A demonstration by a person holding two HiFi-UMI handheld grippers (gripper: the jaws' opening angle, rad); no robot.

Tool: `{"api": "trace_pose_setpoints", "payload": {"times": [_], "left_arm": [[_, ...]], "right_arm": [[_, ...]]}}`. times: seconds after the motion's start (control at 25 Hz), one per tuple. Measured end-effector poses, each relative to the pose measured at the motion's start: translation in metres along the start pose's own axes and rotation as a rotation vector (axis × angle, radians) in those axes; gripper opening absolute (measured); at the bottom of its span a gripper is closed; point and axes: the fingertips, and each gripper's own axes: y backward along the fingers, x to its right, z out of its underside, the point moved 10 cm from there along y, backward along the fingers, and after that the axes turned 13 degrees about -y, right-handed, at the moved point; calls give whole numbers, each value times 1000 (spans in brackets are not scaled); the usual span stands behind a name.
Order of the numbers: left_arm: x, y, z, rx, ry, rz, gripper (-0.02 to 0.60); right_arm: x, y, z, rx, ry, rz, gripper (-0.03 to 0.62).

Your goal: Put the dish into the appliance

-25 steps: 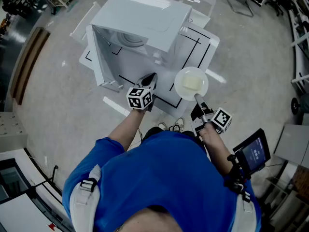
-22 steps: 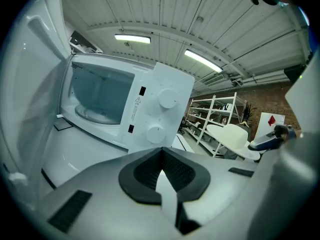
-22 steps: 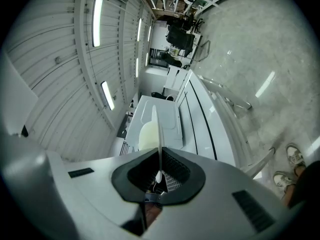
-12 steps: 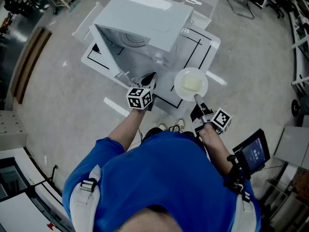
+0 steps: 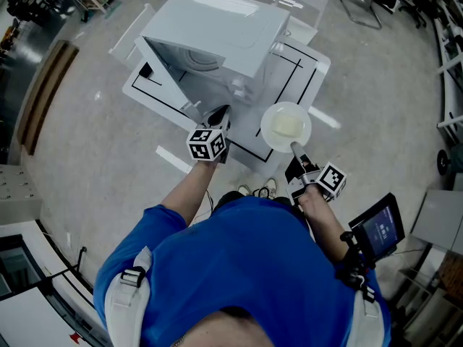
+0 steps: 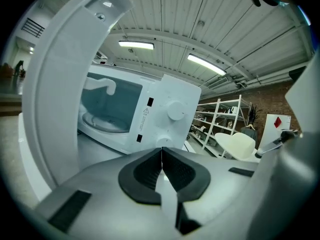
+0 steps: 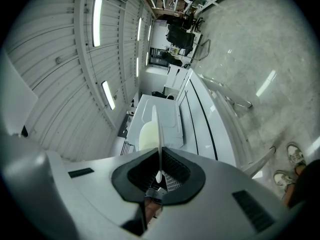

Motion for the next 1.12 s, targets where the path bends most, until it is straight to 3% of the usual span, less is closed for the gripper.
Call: {"api": "trace_pose_setpoints", "payload": {"times": [0.56, 1.12], "left_arm": [[-12, 8, -2, -3, 27, -98, 6], [-21, 44, 5, -14, 69, -255, 6]], "right_arm": [[4, -13, -5, -77, 3, 3, 11], [6, -28, 0, -243, 11, 9, 11]]}}
